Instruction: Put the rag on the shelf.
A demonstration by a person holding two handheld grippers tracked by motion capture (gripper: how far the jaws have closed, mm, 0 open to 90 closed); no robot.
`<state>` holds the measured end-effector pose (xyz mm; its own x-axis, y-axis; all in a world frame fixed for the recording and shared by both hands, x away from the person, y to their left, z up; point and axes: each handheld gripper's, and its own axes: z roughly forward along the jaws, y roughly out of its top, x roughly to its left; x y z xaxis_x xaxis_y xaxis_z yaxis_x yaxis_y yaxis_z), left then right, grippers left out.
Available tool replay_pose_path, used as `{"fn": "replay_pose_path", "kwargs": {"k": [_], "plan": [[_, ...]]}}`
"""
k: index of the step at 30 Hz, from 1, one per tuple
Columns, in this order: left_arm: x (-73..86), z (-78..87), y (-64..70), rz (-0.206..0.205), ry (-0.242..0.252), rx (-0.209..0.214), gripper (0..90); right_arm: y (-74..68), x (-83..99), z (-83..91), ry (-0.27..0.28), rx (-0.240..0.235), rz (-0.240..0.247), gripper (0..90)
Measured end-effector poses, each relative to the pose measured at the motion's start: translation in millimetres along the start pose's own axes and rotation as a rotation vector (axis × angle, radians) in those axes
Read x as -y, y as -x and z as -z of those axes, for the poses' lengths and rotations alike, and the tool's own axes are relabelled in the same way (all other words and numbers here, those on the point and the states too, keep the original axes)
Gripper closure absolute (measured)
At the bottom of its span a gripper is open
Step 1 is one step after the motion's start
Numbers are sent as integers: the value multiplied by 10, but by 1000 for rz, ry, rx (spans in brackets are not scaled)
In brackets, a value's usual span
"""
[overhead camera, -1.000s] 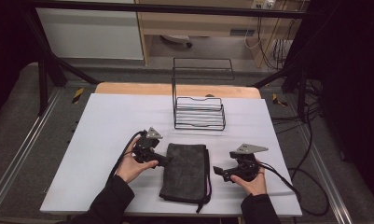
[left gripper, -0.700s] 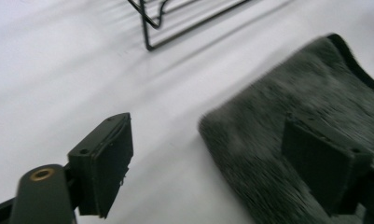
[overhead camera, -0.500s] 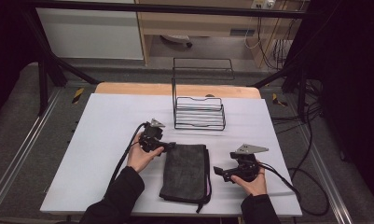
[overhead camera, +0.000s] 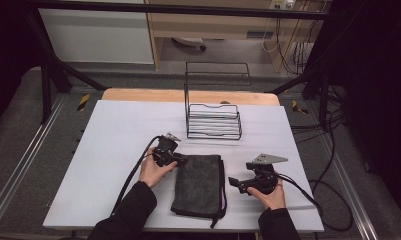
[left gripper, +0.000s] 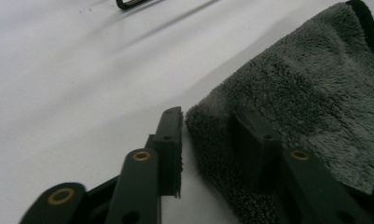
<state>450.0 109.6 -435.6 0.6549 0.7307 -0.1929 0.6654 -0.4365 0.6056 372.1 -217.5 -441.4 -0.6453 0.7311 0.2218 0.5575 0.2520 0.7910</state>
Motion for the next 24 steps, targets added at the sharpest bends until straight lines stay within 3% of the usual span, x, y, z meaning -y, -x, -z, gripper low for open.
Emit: {"fn": "replay_pose_path", "kwargs": {"k": [9, 17, 24], "plan": [[11, -24, 44, -6, 0, -11, 728, -27, -119, -57, 2, 40, 2, 45], [40, -34, 71, -19, 16, -21, 760, -92, -352, -266, -13, 63, -11, 61], [69, -35, 51, -7, 34, -7, 768, -67, -454, -509, -5, 74, -54, 187]]}}
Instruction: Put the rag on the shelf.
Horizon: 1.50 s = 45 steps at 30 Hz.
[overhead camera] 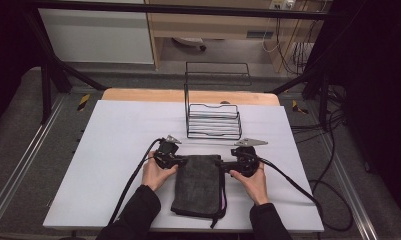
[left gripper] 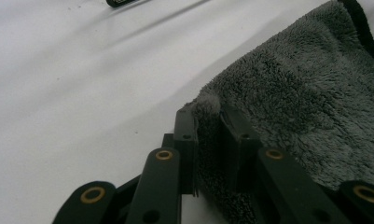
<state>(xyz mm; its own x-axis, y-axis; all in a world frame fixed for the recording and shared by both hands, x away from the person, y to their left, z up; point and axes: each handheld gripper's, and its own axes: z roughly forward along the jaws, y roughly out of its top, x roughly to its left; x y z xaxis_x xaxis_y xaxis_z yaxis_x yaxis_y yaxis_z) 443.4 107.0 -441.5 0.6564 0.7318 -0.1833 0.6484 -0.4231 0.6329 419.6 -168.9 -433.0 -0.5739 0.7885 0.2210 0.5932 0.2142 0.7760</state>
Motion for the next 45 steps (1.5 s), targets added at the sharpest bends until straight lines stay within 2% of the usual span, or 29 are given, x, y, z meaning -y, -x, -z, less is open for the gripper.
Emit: {"fn": "replay_pose_path", "kwargs": {"k": [2, 6, 8, 12, 15, 20, 24, 29, 32, 36, 40, 45], "plan": [[0, 0, 5, -2, 0, -3, 770, 18, 1, -59, -13, 13, -17, 253], [5, -2, -7, -6, 4, 5, 771, 35, 24, -150, -59, 17, -15, 370], [11, -3, 1, -11, 8, -1, 771, 38, 49, -182, -87, 36, -10, 415], [27, -3, 10, -19, 19, -6, 773, 27, 62, -195, -101, 7, -18, 537], [25, -4, -5, -15, 19, 4, 773, 19, 70, -212, -123, -13, -49, 603], [25, -5, -13, -18, 19, 11, 772, 18, 58, -219, -141, -26, -88, 632], [27, -4, -14, -19, 20, 12, 772, 10, 51, -222, -160, -47, -116, 718], [26, 0, 7, -35, 26, 0, 782, 22, 35, -222, -174, -67, -151, 778], [25, 12, -16, -25, 25, 15, 791, 32, 26, -215, -174, -73, -158, 788], [26, 53, -36, -3, 39, 29, 801, 13, 23, -176, -154, -68, -142, 794], [35, 151, -30, 15, 93, 43, 803, -10, 2, -105, -120, -73, -129, 795], [41, 276, 5, -8, 138, 47, 804, -69, -17, 6, -61, -85, -122, 795]]}}
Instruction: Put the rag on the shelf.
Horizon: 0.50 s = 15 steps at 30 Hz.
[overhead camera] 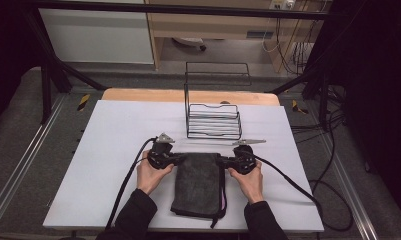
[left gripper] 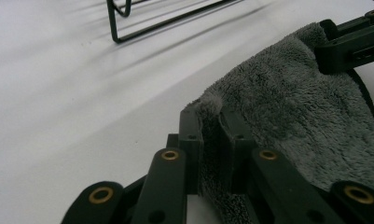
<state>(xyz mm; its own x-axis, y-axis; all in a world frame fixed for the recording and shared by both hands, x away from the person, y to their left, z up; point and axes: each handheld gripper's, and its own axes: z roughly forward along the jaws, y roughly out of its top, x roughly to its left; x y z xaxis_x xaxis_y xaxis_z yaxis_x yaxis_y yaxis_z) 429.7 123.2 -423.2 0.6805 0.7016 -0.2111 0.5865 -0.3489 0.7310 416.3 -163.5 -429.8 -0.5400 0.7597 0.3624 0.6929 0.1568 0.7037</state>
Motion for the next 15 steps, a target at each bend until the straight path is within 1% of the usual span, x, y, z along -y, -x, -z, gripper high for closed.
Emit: {"fn": "replay_pose_path", "kwargs": {"k": [5, 8, 12, 15], "plan": [[-5, 94, 49, -13, 34, 8, 803, -68, 14, 104, 49, -8, 13, 795], [-8, 161, 87, -22, 53, 7, 803, -99, 21, 153, 71, -14, 27, 796], [-1, 256, 138, -22, 89, 18, 804, -142, 26, 225, 91, -20, 38, 797], [1, 316, 178, -35, 113, 12, 804, -186, 26, 282, 110, -22, 53, 796]]}}
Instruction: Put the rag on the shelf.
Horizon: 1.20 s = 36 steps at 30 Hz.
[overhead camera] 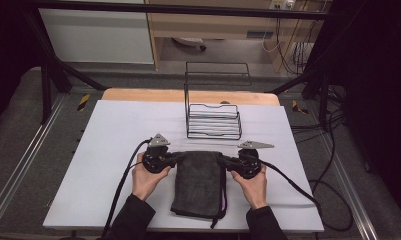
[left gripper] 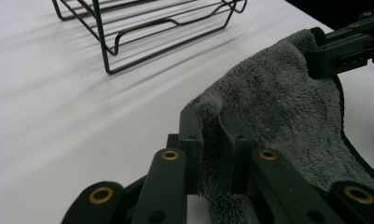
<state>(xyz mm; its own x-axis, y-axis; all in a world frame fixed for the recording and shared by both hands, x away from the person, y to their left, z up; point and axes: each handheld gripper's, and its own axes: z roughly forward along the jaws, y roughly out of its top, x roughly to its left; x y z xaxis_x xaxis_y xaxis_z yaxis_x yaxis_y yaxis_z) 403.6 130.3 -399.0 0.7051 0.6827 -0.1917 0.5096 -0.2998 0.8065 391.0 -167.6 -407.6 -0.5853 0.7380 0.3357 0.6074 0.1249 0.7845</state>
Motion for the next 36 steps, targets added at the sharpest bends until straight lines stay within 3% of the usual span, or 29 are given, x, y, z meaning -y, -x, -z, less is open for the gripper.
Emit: {"fn": "replay_pose_path", "kwargs": {"k": [18, 36], "plan": [[-171, 327, 143, -42, 157, 5, 803, -231, -179, 336, 146, -6, 96, 797], [-560, 568, 326, -108, 291, -10, 803, -386, -469, 684, 303, 31, 178, 800]]}}
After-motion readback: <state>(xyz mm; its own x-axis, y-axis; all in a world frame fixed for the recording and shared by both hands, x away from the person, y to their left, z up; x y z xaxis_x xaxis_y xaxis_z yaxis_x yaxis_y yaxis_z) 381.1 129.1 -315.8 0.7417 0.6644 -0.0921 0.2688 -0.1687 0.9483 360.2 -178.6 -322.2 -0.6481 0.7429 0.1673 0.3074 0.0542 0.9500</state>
